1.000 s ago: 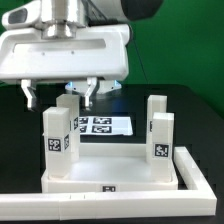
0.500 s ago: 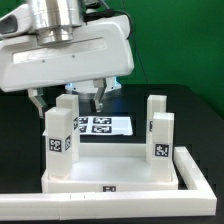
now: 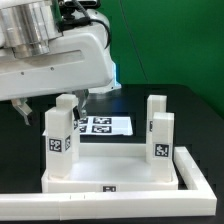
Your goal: Assemble desk
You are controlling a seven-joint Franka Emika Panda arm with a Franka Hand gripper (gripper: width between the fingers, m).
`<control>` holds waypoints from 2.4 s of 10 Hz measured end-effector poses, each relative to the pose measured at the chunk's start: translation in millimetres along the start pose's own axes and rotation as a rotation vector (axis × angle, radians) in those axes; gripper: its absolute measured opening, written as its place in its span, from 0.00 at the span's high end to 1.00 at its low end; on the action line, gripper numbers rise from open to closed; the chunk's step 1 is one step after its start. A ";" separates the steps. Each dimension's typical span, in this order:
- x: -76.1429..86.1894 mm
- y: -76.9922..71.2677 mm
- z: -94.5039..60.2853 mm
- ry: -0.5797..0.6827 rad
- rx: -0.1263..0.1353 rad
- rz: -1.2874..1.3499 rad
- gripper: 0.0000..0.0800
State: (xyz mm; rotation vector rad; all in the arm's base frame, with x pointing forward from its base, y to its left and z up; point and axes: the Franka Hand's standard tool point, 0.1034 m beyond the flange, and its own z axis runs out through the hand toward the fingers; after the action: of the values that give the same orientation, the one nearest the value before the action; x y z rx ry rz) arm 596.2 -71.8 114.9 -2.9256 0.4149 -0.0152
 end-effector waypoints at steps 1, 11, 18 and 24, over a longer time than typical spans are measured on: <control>0.0 -0.3 0.1 0.000 0.001 0.024 0.33; 9.3 -19.7 5.1 0.024 0.089 1.136 0.64; 7.2 -27.6 7.4 0.018 0.031 0.617 0.20; 7.7 -14.1 6.3 0.019 -0.030 0.029 0.19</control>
Offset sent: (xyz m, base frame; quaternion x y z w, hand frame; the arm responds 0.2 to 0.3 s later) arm 0.0000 0.0000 0.0000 0.0000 0.0000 0.1938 0.9810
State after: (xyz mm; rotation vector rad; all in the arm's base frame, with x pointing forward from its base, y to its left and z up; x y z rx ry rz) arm 607.8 -59.4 111.2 -2.9503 0.4642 -0.0327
